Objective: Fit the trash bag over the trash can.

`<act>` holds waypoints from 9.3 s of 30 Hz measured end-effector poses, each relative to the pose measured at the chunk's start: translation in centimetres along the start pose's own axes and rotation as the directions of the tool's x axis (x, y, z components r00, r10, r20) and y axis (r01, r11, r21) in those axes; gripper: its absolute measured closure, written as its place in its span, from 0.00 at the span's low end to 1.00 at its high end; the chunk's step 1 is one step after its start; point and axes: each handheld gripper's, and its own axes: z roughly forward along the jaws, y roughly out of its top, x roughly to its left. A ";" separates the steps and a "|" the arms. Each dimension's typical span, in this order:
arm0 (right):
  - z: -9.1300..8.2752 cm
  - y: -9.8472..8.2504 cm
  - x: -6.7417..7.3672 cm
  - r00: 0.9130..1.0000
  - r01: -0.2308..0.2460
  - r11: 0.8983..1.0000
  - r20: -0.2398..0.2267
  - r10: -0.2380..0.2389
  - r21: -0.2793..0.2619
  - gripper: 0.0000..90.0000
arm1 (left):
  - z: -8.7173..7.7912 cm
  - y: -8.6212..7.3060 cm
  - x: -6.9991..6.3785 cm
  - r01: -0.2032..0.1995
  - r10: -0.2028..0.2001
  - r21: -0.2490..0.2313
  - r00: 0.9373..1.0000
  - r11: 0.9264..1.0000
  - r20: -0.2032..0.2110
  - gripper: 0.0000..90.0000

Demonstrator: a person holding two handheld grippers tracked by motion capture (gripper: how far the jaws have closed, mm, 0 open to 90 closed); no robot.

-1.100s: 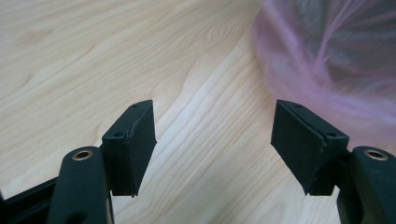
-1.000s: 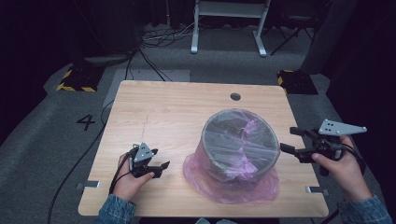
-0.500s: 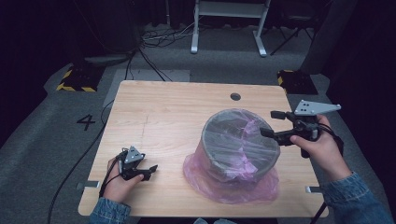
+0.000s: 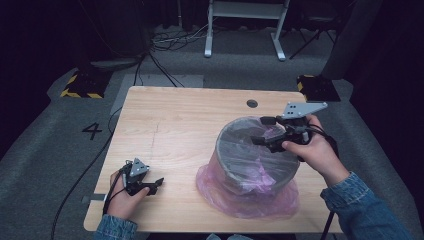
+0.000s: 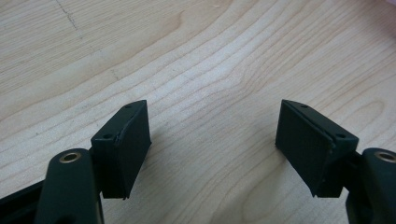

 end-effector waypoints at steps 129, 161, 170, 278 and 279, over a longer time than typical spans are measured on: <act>12.2 -2.4 3.9 0.984 0.132 0.809 -0.171 -0.039 0.573 0.97 | 1.3 1.2 -0.5 -0.007 0.007 0.007 1.000 1.000 0.003 0.23; 1.3 1.9 1.3 0.991 -0.068 0.993 0.121 0.056 0.099 0.34 | 1.3 1.2 -0.5 -0.005 0.005 0.008 1.000 1.000 0.003 0.23; -1.8 1.4 0.1 0.979 -0.098 0.994 0.186 0.088 0.047 0.33 | 1.2 1.1 0.1 -0.037 0.037 0.011 0.998 0.999 0.046 0.23; -4.3 -26.2 -1.5 0.812 -0.369 0.929 0.498 0.305 0.034 0.28 | 0.8 0.7 1.4 -0.060 0.060 0.004 0.996 0.998 0.060 0.24; -4.2 -26.2 -1.5 0.811 -0.377 0.925 0.499 0.306 0.045 0.27 | 0.8 0.7 1.4 -0.060 0.060 0.004 0.996 0.998 0.060 0.24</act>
